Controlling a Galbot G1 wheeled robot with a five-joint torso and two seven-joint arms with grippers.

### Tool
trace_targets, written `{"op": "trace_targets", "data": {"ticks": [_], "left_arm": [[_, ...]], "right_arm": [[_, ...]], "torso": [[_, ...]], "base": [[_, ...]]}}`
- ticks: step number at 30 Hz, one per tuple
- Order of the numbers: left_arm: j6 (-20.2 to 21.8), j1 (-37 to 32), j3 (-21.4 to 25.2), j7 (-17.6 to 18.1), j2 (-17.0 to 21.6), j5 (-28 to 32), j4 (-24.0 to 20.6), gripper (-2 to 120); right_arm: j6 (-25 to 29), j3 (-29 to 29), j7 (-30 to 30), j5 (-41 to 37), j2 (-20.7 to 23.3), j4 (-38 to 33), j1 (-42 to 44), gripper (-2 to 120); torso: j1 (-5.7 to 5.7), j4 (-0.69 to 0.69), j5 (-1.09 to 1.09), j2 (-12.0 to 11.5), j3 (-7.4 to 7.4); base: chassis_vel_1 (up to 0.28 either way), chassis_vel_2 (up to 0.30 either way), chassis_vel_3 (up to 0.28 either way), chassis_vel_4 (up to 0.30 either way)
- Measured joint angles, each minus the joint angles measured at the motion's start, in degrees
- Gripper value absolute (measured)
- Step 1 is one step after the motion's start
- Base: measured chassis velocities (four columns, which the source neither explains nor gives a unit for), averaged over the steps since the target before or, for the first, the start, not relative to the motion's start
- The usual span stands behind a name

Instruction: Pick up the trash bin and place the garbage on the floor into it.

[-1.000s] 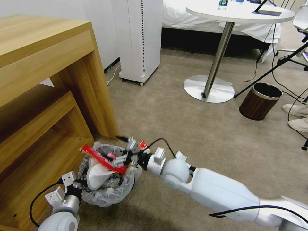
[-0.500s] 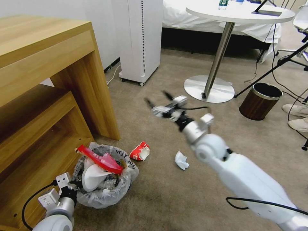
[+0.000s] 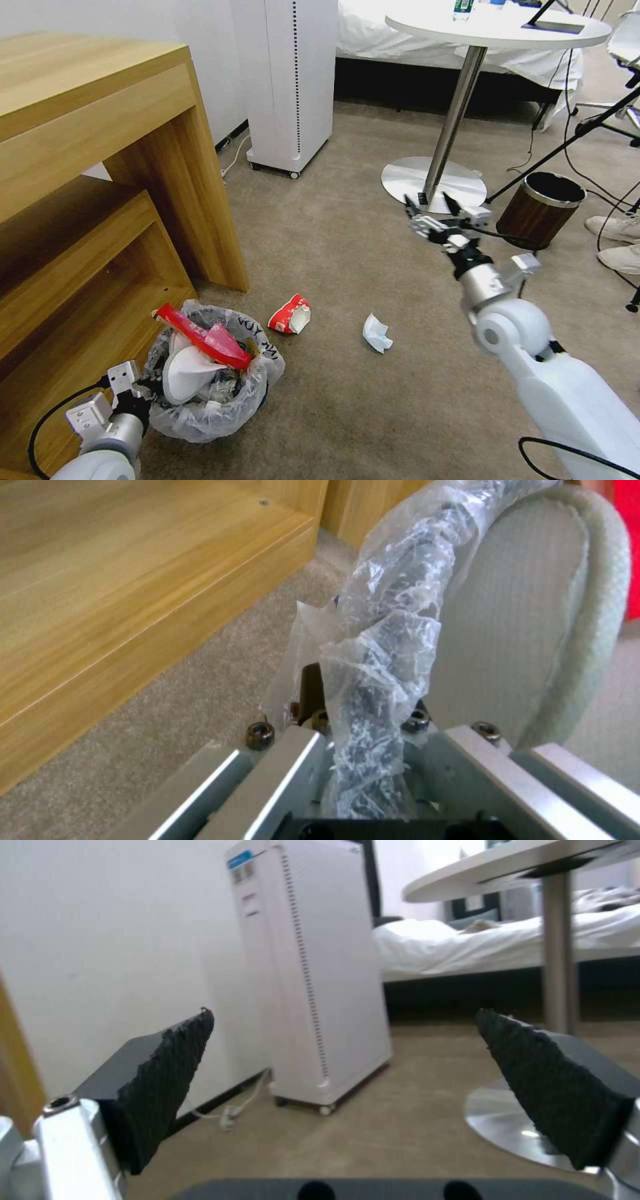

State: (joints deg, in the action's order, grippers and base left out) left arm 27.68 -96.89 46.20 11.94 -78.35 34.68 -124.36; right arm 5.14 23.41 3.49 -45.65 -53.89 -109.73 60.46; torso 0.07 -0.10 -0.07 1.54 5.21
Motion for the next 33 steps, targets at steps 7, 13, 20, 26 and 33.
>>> {"op": "trace_targets", "data": {"ticks": [7,13,20,26,33], "left_arm": [[2.4,-1.8,0.9,1.1,1.2,1.3,-1.4,1],[3.9,-2.6,1.5,1.5,2.2,2.5,-1.9,1],[5.2,-2.6,2.0,2.1,3.7,4.7,-1.9,1],[5.8,-3.0,2.3,2.6,4.9,6.0,-1.8,1],[6.6,-3.2,3.1,3.8,6.6,8.2,-1.8,1]], "right_arm": [[0.9,4.4,1.2,3.2,-1.6,0.4,6.7,100],[3.3,4.6,1.8,7.9,-3.2,3.1,8.5,100],[4.4,4.4,1.7,10.4,-4.9,4.6,9.7,100],[4.6,4.2,1.8,11.2,-5.6,4.9,10.2,100],[4.8,4.3,1.7,11.9,-6.5,4.7,10.8,100]], "torso": [[0.00,0.00,-0.01,0.0,0.00],[0.00,0.00,-0.01,0.0,0.00],[0.00,-0.01,-0.01,0.0,0.00],[0.00,0.00,-0.01,0.0,0.00],[0.00,0.00,-0.01,0.0,0.00]], "base": [[0.000,0.000,0.000,0.000],[0.000,0.000,0.000,0.000],[0.000,0.000,0.000,0.000],[0.000,0.000,0.000,0.000],[0.000,0.000,0.000,0.000]]}}
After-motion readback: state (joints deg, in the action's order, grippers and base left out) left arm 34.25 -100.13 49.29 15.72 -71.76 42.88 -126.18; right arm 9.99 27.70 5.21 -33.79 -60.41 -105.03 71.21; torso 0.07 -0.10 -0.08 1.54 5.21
